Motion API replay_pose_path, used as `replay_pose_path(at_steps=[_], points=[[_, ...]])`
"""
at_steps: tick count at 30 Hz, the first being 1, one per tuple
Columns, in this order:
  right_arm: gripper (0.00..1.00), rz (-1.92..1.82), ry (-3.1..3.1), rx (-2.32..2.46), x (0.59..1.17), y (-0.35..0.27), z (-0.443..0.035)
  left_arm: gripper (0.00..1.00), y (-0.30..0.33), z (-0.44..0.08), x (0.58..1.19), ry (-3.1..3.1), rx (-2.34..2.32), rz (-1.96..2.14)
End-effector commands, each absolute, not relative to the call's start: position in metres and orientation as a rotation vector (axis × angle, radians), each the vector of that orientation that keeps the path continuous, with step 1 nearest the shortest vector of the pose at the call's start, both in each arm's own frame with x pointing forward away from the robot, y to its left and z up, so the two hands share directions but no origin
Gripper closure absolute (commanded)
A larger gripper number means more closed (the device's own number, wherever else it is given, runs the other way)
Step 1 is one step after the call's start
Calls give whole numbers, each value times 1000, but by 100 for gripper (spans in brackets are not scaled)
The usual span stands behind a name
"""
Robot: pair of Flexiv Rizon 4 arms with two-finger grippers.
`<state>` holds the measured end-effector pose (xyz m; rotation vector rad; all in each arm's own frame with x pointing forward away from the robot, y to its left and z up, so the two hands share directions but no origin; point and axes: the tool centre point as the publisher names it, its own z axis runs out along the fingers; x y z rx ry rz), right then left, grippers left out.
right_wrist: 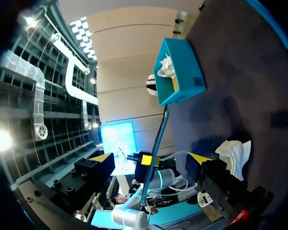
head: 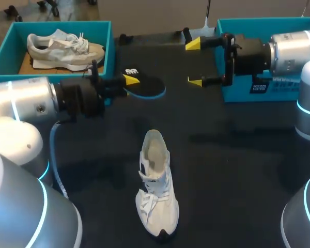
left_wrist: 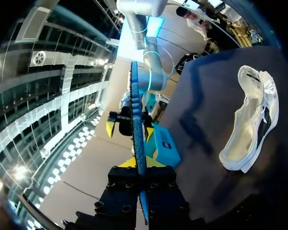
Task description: Take the shoe out of the shoebox, open the shoe tongue, remove and reinsert the insole, then place the shoe into the shoebox
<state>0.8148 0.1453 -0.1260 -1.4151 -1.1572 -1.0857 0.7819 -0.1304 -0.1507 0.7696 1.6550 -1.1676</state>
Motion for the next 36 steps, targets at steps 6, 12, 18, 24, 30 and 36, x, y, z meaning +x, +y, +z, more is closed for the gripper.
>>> replay_pose_path(at_steps=[6, 12, 18, 24, 30, 36], points=[[0, -1087, -1156, -1417, 814, 147, -126, 100, -126, -147, 789, 1499, 949, -1081], [0, -1087, -1156, -1417, 814, 147, -126, 100, -121, -152, 800, 1503, 1044, -1021], [0, -1087, -1156, -1417, 814, 147, -126, 100, -121, -152, 800, 1503, 1044, -1021], [0, -1074, -1188, -1410, 812, 152, -129, 100, -126, -154, 814, 1414, 1074, -985], [0, -1039, -1236, -1378, 796, 170, -140, 100, -133, -160, 819, 1388, 1104, -975], [0, -1043, -1281, -1316, 776, 188, -148, 100, -139, -167, 821, 1393, 1126, -968]])
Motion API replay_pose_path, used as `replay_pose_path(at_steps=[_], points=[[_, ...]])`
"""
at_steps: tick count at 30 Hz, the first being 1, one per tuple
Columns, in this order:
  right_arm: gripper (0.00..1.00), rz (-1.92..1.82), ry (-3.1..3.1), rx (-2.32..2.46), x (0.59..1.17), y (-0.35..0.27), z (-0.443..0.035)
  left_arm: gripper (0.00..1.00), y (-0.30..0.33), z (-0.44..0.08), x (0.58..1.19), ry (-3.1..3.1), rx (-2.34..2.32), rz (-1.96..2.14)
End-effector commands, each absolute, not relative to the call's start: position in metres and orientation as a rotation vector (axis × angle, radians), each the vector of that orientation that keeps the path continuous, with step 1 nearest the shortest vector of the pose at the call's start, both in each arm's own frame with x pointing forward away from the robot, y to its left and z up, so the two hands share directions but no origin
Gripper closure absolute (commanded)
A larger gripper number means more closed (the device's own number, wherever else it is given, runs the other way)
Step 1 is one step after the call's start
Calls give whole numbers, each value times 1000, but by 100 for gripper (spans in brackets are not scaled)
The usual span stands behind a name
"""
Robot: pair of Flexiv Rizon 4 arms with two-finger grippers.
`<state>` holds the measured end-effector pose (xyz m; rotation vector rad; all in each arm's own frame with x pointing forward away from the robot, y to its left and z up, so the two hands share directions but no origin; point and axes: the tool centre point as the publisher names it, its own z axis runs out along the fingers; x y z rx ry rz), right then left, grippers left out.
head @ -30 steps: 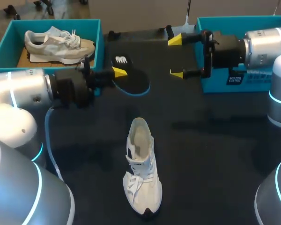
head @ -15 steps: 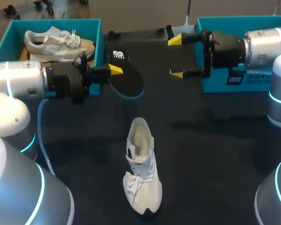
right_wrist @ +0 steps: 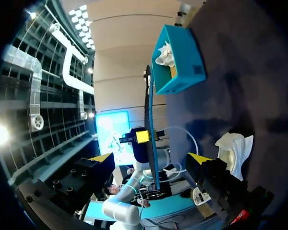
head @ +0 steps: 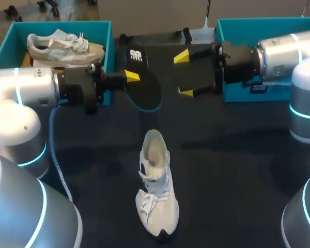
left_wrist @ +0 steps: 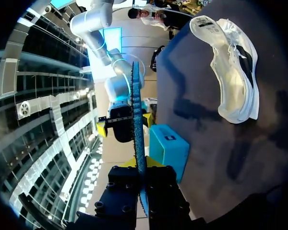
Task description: Take the shoe out of the shoebox, open the shoe tongue, remove and reinsert the insole, then place the shoe into the shoebox
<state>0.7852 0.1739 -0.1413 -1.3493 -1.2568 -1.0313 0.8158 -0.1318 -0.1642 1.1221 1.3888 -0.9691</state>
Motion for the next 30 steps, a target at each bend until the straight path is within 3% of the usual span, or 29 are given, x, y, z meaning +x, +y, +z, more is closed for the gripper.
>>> replay_pose_path(at_steps=[1, 23, 24, 25, 30], points=[[0, -1033, -1287, -1311, 773, 190, -150, 100, -138, -166, 822, 1391, 1131, -980], [0, -1000, -1351, -1275, 782, 214, -158, 100, -144, -175, 818, 1356, 1158, -947], [34, -1000, -1352, -1276, 782, 215, -159, 100, -144, -175, 818, 1356, 1155, -946], [47, -1000, -1350, -1267, 781, 215, -160, 100, -144, -175, 818, 1354, 1153, -946], [56, -996, -1350, -1254, 777, 221, -165, 100, -145, -173, 819, 1340, 1154, -945]])
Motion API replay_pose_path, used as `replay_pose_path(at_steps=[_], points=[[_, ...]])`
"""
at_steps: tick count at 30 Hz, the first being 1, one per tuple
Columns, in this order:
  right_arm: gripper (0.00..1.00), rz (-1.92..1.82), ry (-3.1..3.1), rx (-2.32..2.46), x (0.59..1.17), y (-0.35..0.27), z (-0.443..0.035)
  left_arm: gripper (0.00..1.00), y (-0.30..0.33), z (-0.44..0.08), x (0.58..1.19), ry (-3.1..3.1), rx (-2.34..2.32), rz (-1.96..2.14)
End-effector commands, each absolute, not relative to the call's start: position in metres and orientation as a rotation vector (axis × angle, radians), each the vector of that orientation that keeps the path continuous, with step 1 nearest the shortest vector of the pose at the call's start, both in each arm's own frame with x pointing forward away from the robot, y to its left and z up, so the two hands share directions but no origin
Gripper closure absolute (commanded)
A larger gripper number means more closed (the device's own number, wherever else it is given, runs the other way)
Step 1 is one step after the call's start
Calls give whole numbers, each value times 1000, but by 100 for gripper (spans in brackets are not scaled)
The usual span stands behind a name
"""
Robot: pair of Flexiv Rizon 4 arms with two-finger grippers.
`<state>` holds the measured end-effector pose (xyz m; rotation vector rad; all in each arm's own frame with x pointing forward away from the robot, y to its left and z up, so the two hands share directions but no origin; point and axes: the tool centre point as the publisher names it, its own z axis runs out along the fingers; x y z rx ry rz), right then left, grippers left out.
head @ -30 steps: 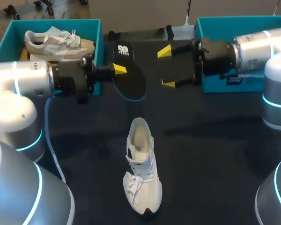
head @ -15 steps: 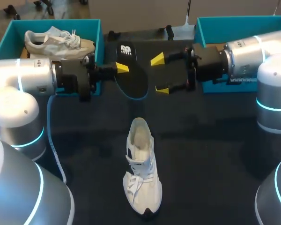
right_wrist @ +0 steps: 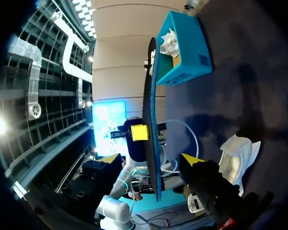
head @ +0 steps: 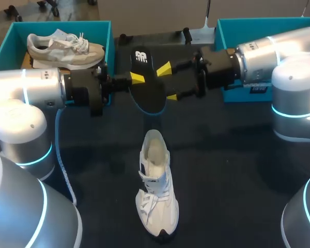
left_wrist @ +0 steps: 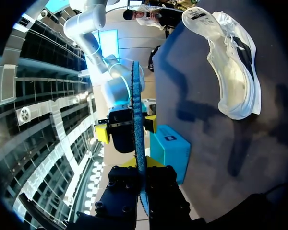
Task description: Take the shoe out of the shoebox, open the shoe tongue, remove and reinsert the insole, then place the shoe into the shoebox
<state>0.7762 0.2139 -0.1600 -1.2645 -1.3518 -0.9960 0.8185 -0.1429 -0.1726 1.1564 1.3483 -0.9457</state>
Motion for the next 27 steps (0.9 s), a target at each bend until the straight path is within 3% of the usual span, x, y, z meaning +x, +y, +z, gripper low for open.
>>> replay_pose_path(at_steps=[1, 19, 27], points=[[55, -997, -1350, -1249, 776, 222, -166, 100, -145, -172, 818, 1338, 1154, -946], [55, -1033, -1399, -1203, 767, 231, -162, 100, -150, -170, 817, 1331, 1162, -950], [43, -1044, -1429, -1182, 766, 234, -161, 100, -149, -172, 818, 1334, 1162, -952]])
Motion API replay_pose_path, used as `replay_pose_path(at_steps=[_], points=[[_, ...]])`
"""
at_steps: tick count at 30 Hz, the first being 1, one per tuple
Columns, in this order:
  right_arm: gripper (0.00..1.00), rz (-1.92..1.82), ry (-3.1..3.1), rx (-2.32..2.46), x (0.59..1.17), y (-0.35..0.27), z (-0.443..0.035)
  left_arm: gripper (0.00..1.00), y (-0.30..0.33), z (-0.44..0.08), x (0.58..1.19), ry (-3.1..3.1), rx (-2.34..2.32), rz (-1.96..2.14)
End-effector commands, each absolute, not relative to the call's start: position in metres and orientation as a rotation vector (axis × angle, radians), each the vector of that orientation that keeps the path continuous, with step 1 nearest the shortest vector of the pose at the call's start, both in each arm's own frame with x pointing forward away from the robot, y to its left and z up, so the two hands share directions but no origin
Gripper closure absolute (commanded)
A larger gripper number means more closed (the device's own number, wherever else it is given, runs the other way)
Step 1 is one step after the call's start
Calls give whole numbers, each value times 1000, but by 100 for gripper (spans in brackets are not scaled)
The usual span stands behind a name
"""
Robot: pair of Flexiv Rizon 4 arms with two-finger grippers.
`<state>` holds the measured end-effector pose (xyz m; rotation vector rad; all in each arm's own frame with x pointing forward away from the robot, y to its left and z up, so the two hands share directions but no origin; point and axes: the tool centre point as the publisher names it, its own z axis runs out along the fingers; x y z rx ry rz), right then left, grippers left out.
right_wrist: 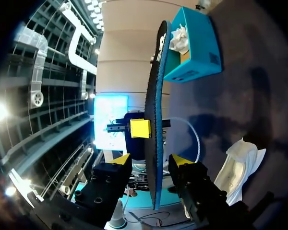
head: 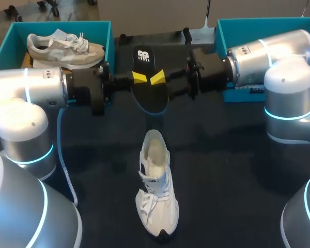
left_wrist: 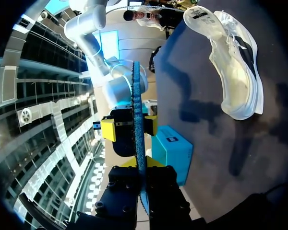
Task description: Take the shoe out of the shoebox, open the shoe tongue, remove and reinsert the insole, then place the shoe into the shoebox
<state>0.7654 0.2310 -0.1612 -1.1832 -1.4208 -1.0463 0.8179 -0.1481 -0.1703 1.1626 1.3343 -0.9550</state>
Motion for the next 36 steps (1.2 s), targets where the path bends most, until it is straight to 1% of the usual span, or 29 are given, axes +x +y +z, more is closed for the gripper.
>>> replay_pose_path(at_steps=[1, 3, 5, 7, 11, 13, 19, 23, 26, 31, 36], points=[[39, -1046, -1433, -1181, 766, 234, -161, 100, -150, -172, 818, 1334, 1163, -953], [36, -1048, -1439, -1176, 766, 235, -161, 100, -150, -172, 818, 1334, 1163, -954], [38, -1045, -1443, -1177, 766, 236, -161, 100, -150, -172, 818, 1334, 1164, -954], [50, -1044, -1448, -1176, 765, 237, -162, 100, -150, -172, 818, 1332, 1164, -955], [53, -1044, -1450, -1184, 765, 237, -162, 100, -150, -172, 818, 1331, 1163, -954], [56, -1043, -1447, -1188, 766, 236, -162, 100, -151, -171, 818, 1329, 1164, -954], [58, -1042, -1432, -1193, 767, 237, -165, 100, -152, -171, 818, 1326, 1167, -944], [65, -1045, -1426, -1195, 766, 237, -166, 100, -153, -171, 817, 1325, 1168, -938], [68, -1047, -1424, -1194, 766, 236, -166, 100, -153, -171, 817, 1325, 1169, -936], [69, -1044, -1422, -1191, 767, 237, -166, 100, -155, -172, 816, 1321, 1175, -936], [76, -1040, -1420, -1187, 768, 238, -167, 100, -155, -173, 816, 1318, 1180, -933]])
